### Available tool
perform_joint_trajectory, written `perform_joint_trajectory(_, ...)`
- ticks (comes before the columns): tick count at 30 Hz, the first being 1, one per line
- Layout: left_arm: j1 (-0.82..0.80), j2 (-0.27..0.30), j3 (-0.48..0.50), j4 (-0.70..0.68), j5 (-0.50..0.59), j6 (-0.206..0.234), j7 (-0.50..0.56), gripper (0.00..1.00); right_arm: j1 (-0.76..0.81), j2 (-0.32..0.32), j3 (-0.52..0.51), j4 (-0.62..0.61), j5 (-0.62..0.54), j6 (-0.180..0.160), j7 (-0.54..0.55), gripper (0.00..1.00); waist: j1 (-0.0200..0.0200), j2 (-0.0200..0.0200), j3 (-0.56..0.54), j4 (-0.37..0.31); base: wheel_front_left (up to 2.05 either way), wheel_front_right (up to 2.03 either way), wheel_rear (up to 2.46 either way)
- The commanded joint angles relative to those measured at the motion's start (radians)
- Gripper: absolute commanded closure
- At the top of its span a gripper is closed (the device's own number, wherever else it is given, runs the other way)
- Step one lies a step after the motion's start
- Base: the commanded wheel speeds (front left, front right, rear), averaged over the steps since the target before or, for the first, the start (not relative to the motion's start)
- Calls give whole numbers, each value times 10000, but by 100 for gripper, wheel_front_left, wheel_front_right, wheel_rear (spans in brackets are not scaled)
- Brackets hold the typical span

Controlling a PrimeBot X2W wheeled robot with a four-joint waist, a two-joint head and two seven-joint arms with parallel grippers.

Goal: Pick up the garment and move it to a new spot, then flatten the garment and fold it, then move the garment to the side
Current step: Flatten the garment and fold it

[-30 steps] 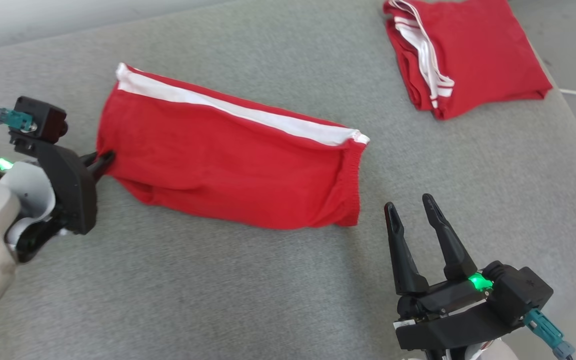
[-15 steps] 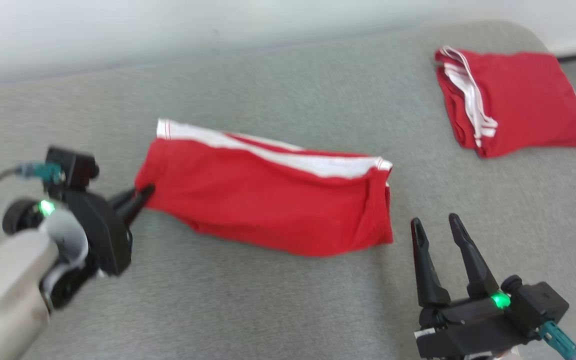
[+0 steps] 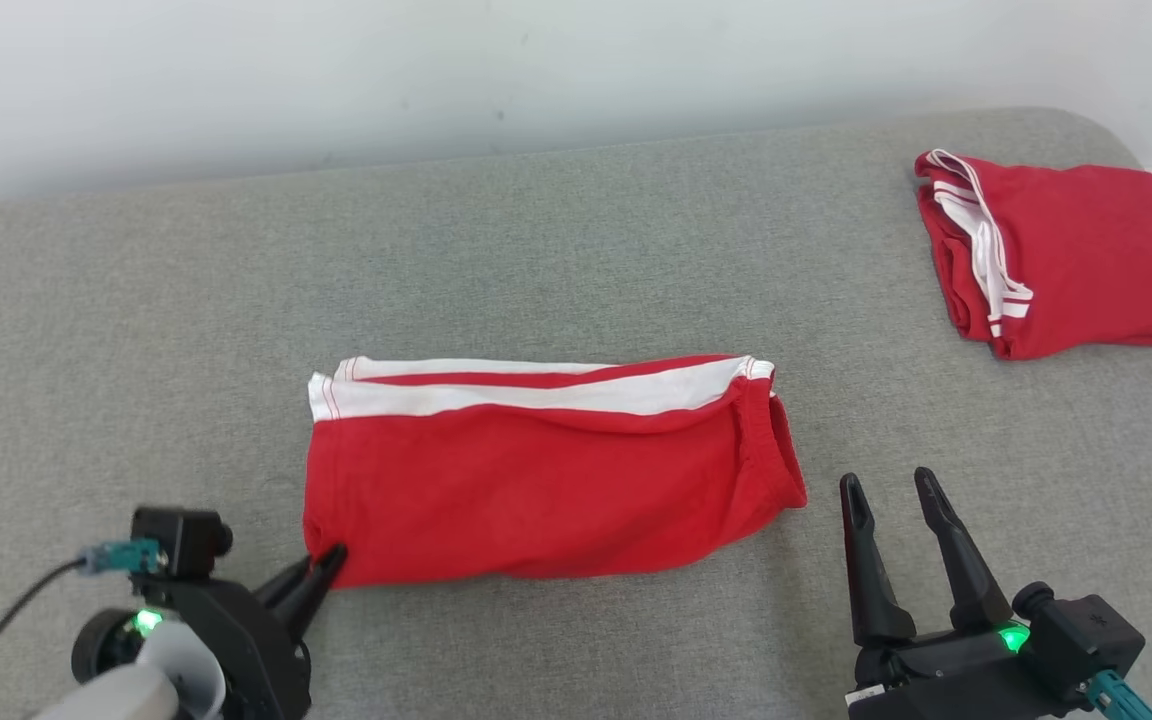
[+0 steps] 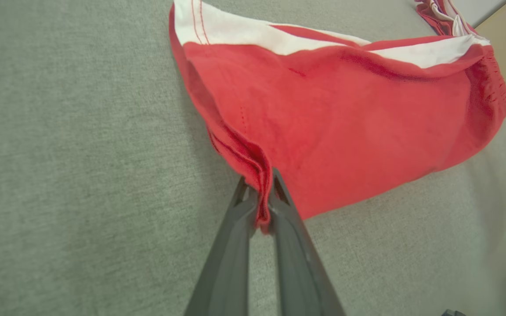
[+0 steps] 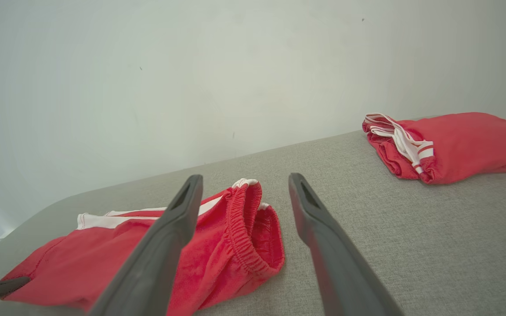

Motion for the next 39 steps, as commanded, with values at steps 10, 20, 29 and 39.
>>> perform_joint_trajectory(10, 535, -454, 390, 264, 468, 427, -848, 0, -15, 0, -184, 0, -189, -29, 162, 0, 1, 1, -148, 308, 0, 0, 0)
perform_joint_trajectory(20, 1597, -1073, 4206, -542, 2980, 1203, -962, 0, -65, 3, -421, -305, -358, -29, 125, 0, 1, 1, -514, 662, 0, 0, 0)
perform_joint_trajectory(29, 3678, -2484, 8177, -2012, 6738, 1241, -966, 0, -71, 1, -605, -423, -446, -29, 184, 0, 1, 1, -654, 905, 0, 0, 0)
perform_joint_trajectory(39, 5930, -3983, 10809, -3118, 9861, 791, -961, 0, 408, 3, -596, -286, -188, -29, 77, 0, 1, 1, -1061, 879, 0, 0, 0)
